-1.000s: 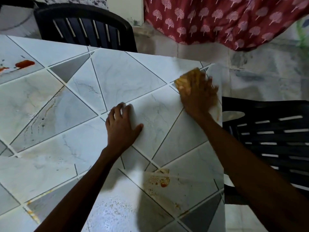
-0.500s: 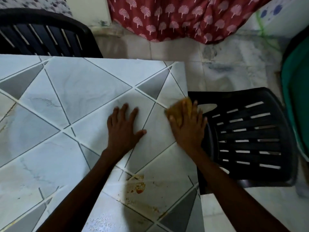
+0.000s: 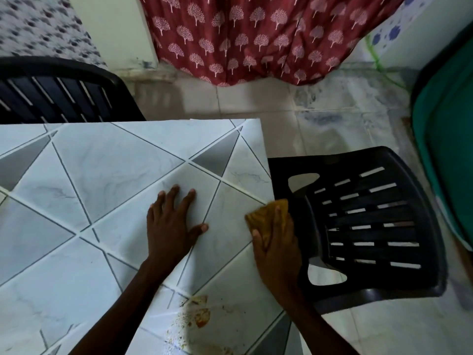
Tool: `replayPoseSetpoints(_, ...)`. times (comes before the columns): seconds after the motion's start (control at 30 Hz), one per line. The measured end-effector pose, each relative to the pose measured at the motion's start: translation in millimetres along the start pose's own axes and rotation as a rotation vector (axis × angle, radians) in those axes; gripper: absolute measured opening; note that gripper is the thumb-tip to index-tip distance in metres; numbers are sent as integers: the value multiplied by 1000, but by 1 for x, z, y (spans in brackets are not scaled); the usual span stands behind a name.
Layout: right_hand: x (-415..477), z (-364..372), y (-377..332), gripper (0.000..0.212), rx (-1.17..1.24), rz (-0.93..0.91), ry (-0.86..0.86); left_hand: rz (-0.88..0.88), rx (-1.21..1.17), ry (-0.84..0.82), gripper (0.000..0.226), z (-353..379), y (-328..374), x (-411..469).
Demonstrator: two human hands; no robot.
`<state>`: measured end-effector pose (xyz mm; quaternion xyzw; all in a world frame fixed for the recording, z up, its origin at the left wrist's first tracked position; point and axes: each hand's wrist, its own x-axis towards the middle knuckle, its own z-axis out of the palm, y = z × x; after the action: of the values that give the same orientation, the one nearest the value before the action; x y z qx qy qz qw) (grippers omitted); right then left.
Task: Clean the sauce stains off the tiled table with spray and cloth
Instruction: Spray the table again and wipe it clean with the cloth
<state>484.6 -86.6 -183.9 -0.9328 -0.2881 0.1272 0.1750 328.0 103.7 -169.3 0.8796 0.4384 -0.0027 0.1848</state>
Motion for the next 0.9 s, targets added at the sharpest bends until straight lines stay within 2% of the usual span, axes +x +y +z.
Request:
replayPoseSetpoints(0.1, 17, -3, -3, 84, 18, 24, -12, -11, 25, 2, 90, -1, 1, 1)
replayPoseSetpoints(0.27, 179, 2, -79, 79, 60, 128, 30, -17, 32, 9, 90, 1, 0, 2)
replayPoseSetpoints(0.33, 234, 6, -113, 77, 40, 105, 35, -17, 20, 29, 90, 2, 0, 3)
replayPoseSetpoints(0.43, 261, 16, -135, 69, -119, -9, 87, -29, -7, 50, 93, 5, -1, 5)
replayPoseSetpoints(0.53, 223, 23, -108, 67, -261, -251, 113, -20, -18, 69, 93, 7, 0, 2)
replayPoseSetpoints(0.67, 89, 17, -43, 66, -268, -509, 82, -29, -42, 82, 92, 4, 2, 2)
replayPoseSetpoints(0.8, -20, -9, 29, 69, -266, -494, -59, -23, -75, 85, 90, 1, 1, -2)
replayPoseSetpoints(0.9, -1, -14, 36, 71, -206, -355, -83, -7, -74, 72, 83, 1, 0, -14)
